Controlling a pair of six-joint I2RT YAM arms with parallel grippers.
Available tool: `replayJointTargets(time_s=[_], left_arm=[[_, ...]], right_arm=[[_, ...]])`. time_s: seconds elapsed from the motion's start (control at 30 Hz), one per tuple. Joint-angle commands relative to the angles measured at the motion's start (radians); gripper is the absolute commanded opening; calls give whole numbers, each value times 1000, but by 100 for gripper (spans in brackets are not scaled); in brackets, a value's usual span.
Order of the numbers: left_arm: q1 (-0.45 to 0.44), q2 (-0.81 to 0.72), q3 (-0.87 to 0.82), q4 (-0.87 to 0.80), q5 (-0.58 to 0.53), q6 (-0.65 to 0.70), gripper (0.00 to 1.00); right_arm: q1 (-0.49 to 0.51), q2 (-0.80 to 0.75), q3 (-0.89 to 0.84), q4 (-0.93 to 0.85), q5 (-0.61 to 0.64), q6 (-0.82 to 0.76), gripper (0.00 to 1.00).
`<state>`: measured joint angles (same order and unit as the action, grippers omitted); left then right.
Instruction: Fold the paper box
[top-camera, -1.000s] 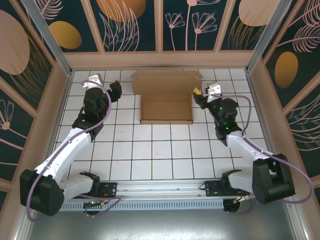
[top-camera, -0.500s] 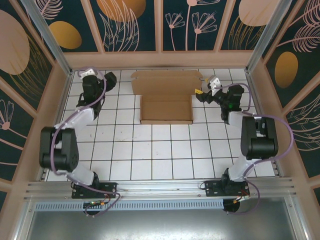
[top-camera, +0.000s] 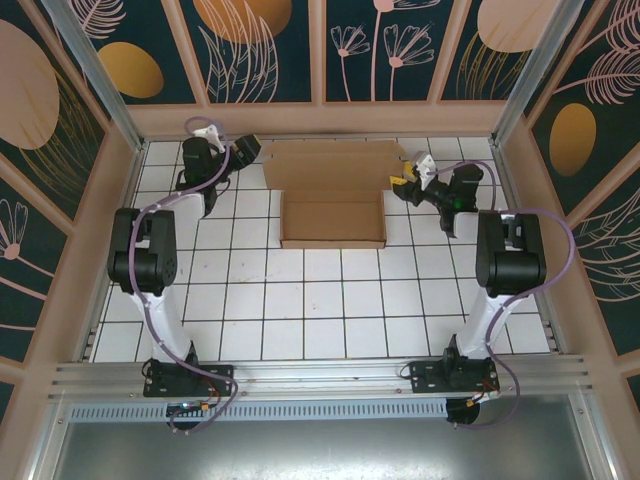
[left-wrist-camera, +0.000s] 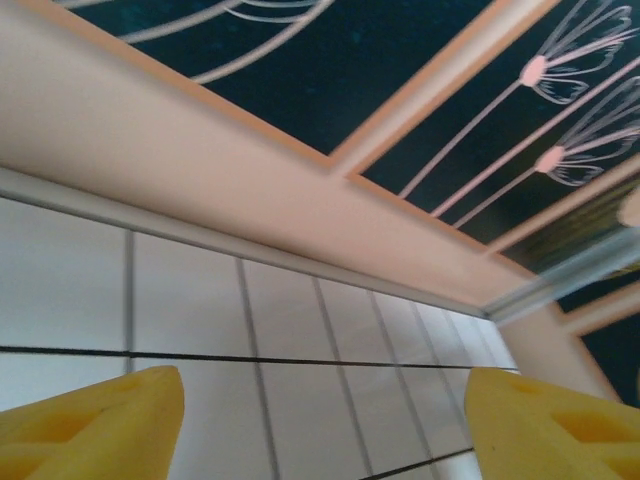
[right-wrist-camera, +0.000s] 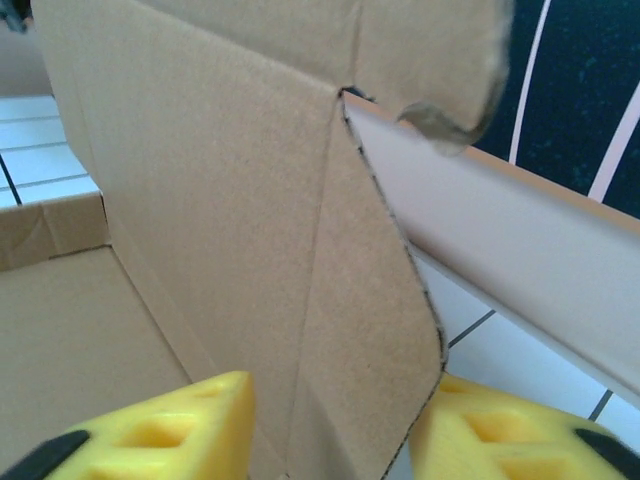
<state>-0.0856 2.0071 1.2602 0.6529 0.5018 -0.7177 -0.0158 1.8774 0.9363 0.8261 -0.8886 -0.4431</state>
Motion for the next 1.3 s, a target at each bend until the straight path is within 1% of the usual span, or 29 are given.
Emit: replayJointTargets(time_s=[0.0,0.07,0.13,0.23,0.33,0.37,0.53,0.6,0.67,0.73,0.8,0.9,0.93,1.07,1.1,1.17,1.23,1.27], left_arm=[[0,103,51,182,198,-137,69],[0,124,37,259,213,-211,67],[-2,114,14,272,204,-224,66],[-3,82,-38,297,198,-240,66],[-6,43,-103,327,181,-259,66],[-9,34,-125,341,177,-267,66],[-23,8,-203,377,158,-287,66],[-29,1,-232,398,146,-301,66],[-36,-9,-252,414,138,-317,66],[-44,-20,-263,417,128,-318,66],[-53,-29,-269,411,118,-315,66],[-65,-38,-281,409,109,-317,66],[-69,-41,-282,407,105,-317,66],[-73,-54,-317,407,78,-320,66],[-74,-58,-320,408,75,-321,66],[-75,-65,-329,409,70,-326,66],[-75,-73,-337,408,64,-328,67],[-75,-78,-342,408,63,-330,67]], right_arm=[[14,21,29,8,3,-1,35],[27,18,27,12,17,4,28],[39,7,13,35,52,20,24],[63,-19,-24,82,158,59,15],[103,-52,-72,129,279,90,2],[119,-63,-86,140,326,99,0],[199,-100,-161,214,506,156,0],[248,-115,-178,227,606,163,0],[293,-125,-176,216,709,213,0],[345,-131,-159,190,865,277,0],[416,-120,-129,158,1051,325,0],[528,-75,-71,139,1298,347,0],[556,-54,-43,133,1396,368,0],[658,61,130,-15,1769,437,0],[672,88,158,-25,1829,428,0],[693,121,167,34,1883,372,0],[695,120,156,70,1882,362,0],[693,115,156,59,1869,369,0]])
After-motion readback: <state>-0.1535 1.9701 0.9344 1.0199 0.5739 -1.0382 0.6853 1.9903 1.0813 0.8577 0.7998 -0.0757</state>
